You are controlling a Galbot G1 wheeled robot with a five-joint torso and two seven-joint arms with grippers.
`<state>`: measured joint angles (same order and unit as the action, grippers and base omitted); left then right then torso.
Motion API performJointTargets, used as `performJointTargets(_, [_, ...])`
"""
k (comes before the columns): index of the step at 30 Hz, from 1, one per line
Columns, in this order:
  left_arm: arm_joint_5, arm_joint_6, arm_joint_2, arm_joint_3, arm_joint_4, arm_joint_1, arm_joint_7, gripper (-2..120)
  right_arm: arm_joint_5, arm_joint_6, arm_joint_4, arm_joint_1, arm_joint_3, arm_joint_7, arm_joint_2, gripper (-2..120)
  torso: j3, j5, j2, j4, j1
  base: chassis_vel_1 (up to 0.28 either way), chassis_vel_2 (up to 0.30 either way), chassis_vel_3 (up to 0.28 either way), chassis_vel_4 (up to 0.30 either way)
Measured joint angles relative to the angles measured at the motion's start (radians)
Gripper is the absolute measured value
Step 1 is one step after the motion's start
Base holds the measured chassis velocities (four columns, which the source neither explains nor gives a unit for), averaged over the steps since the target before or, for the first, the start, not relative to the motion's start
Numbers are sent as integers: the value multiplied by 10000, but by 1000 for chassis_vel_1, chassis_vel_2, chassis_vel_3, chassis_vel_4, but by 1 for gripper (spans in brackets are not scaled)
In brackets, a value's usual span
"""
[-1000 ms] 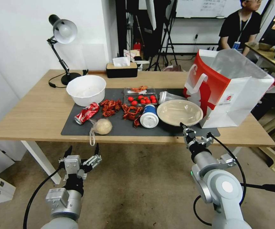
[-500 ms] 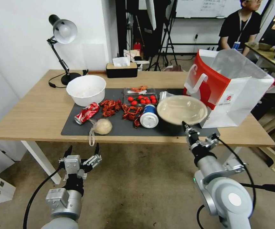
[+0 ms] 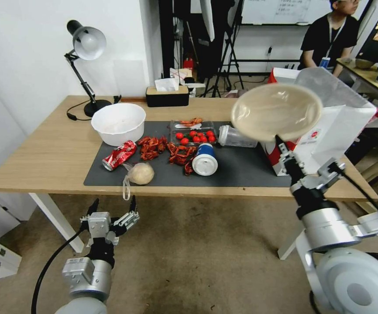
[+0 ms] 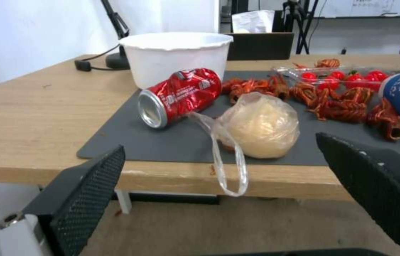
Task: Pick up the trash from the table and place it into the takeout bag.
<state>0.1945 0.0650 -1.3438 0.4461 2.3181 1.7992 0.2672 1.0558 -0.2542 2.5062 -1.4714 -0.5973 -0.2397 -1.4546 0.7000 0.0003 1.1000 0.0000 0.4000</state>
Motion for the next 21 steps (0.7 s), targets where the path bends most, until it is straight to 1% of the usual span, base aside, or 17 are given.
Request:
performJointTargets(1, [0,0,4,16,6,6,0,100,-254,117,0,87,-173,178,243,0,0,-1,0,0,0,0,0,0,0])
performJointTargets(7, [0,0,8,36,19,15,-1,100,-597,296,1,220,-413,363,625,0,0,-1,0,0,-1,0,0,0,0])
performJointTargets(8, [0,0,10,46,28,20,-2,100,-773,382,0,300,-570,439,848,0,0,-1,0,-1,0,0,0,0,0])
performJointTargets(10, [-37,1,1,54,41,47,-7,100,-1054,805,-97,700,-1255,583,1803,0,0,-4,1,-1,0,0,0,0,0])
performJointTargets(11, [-37,1,1,54,41,47,-7,100,-1054,805,-97,700,-1255,583,1803,0,0,-4,1,-1,0,0,0,0,0])
performJointTargets(12, [-48,1,-8,53,43,50,-9,100,-1051,874,-180,810,-1412,580,2032,0,0,-1,0,-1,0,0,0,0,0])
performJointTargets(14, [-99,1,-49,34,43,62,-29,100,-985,1038,-645,1391,-2071,408,2870,0,0,-2,0,-1,0,0,0,0,0])
performJointTargets(15, [-99,1,-49,34,43,62,-29,100,-985,1038,-645,1391,-2071,408,2870,0,0,-2,0,-1,0,0,0,0,0])
performJointTargets(16, [-130,1,-73,8,43,79,-50,100,-931,1040,-920,1726,-2341,267,3218,0,1,4,0,-1,1,0,0,0,0])
performJointTargets(17, [-166,-1,-109,-23,43,86,-76,100,-901,1011,-1307,2144,-2572,109,3605,0,0,-5,0,0,1,0,0,0,0])
performJointTargets(19, [-200,-19,-143,-52,41,100,-104,100,-1077,882,-2050,2675,-2688,-89,4105,0,1,0,0,0,2,0,0,0,0])
performJointTargets(20, [-200,-19,-143,-52,41,100,-104,100,-1077,882,-2050,2675,-2688,-89,4105,0,1,0,0,0,2,0,0,0,0])
performJointTargets(21, [-206,-27,-152,-56,36,110,-119,100,-1307,799,-2555,2997,-2658,-209,4391,0,0,-1,0,0,1,0,0,0,0])
